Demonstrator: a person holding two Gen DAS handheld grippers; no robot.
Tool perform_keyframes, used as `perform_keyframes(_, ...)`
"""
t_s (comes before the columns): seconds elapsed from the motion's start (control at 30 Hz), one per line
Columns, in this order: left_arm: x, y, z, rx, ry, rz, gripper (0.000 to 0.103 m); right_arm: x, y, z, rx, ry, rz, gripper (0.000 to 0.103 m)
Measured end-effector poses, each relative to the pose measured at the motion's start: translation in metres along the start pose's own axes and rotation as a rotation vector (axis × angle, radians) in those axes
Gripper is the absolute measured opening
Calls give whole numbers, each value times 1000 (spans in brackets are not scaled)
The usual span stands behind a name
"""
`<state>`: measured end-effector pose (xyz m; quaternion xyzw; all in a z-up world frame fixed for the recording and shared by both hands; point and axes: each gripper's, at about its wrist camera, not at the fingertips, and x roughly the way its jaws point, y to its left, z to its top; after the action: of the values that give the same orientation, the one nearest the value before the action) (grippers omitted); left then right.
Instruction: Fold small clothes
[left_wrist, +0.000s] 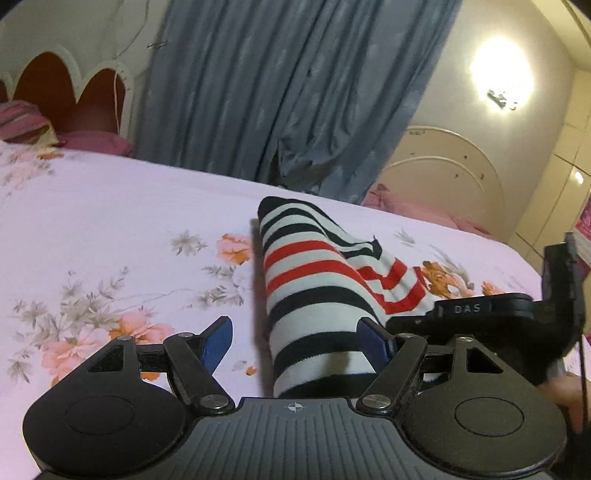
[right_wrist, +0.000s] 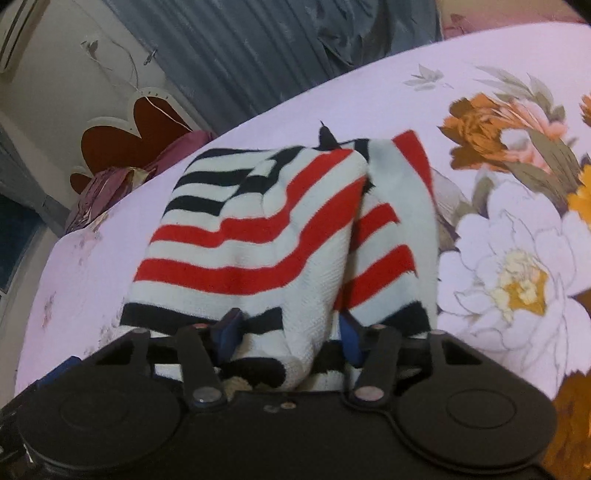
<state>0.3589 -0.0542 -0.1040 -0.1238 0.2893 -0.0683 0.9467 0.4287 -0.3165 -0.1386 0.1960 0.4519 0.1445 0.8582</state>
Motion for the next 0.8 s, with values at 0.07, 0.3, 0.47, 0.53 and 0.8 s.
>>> perform_keyframes(0.07,10,-3,1,-1,5,-11,73,-6,5,1,-26,-32,-8,25)
perform_keyframes(0.3,46,-25,3,-27,36,-104,73,-54,21,8,-255,-231,-141,19)
perform_keyframes(0.47,78,-30,-16,-11,137,-77,73,-28,-20,-3,-157,-91,-179,21)
perform_keyframes(0.53,81,-25,-19,-41,149,-86,74,-31,-24,-4,-128,-103,-158,24)
perform_keyframes(0.8,82,-28,-21,-50,152,-89,74,-75,-32,-14,-56,-109,-105,46)
